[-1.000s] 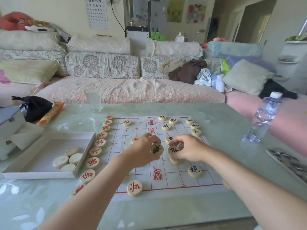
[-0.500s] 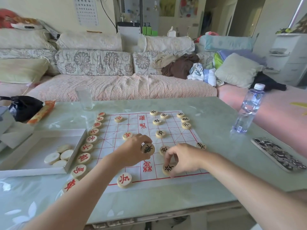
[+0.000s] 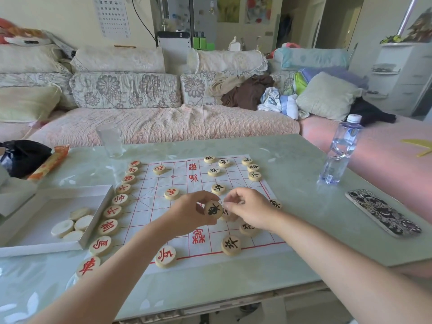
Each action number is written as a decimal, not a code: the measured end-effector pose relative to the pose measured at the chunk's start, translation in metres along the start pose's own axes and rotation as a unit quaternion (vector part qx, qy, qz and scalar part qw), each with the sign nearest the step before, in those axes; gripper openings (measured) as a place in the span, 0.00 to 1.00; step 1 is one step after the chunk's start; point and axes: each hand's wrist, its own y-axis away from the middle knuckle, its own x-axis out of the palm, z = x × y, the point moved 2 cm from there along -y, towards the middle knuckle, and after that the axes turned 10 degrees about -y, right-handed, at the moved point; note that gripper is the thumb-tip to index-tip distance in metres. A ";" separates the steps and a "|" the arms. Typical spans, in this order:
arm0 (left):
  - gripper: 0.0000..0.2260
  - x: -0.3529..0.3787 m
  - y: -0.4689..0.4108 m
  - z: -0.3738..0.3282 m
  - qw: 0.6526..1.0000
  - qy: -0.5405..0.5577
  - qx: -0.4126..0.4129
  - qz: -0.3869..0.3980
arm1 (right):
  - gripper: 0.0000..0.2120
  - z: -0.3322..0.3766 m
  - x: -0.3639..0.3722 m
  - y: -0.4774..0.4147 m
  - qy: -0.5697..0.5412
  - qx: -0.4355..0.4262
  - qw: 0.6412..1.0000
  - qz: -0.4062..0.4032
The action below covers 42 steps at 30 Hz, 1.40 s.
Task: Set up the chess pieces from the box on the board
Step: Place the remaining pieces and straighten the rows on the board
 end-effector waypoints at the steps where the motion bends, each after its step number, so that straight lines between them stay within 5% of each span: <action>1: 0.23 0.002 0.000 -0.002 1.000 0.020 -0.003 -0.004 | 0.03 -0.002 0.002 -0.002 -0.057 0.010 0.998 0.002; 4: 0.24 0.007 -0.002 -0.009 0.997 0.073 -0.021 -0.009 | 0.05 -0.005 0.007 -0.008 -0.166 0.034 0.986 0.010; 9: 0.14 0.008 -0.010 -0.011 0.980 0.184 -0.074 -0.025 | 0.07 -0.009 0.006 -0.024 -0.196 0.033 0.980 -0.015; 16: 0.10 0.010 -0.034 -0.008 0.975 0.188 -0.106 -0.060 | 0.26 -0.011 0.001 -0.046 0.024 -0.053 0.998 -0.006; 23: 0.16 0.001 -0.104 -0.004 0.992 -0.004 -0.080 -0.097 | 0.19 -0.013 -0.028 -0.099 0.090 -0.064 0.991 -0.072; 30: 0.19 -0.013 -0.180 0.041 0.961 -0.243 -0.108 -0.072 | 0.15 -0.025 -0.089 -0.179 0.193 -0.022 0.964 -0.182; 42: 0.16 -0.011 -0.226 0.078 0.941 -0.324 -0.094 -0.031 | 0.09 -0.066 -0.130 -0.278 0.223 0.036 0.955 -0.193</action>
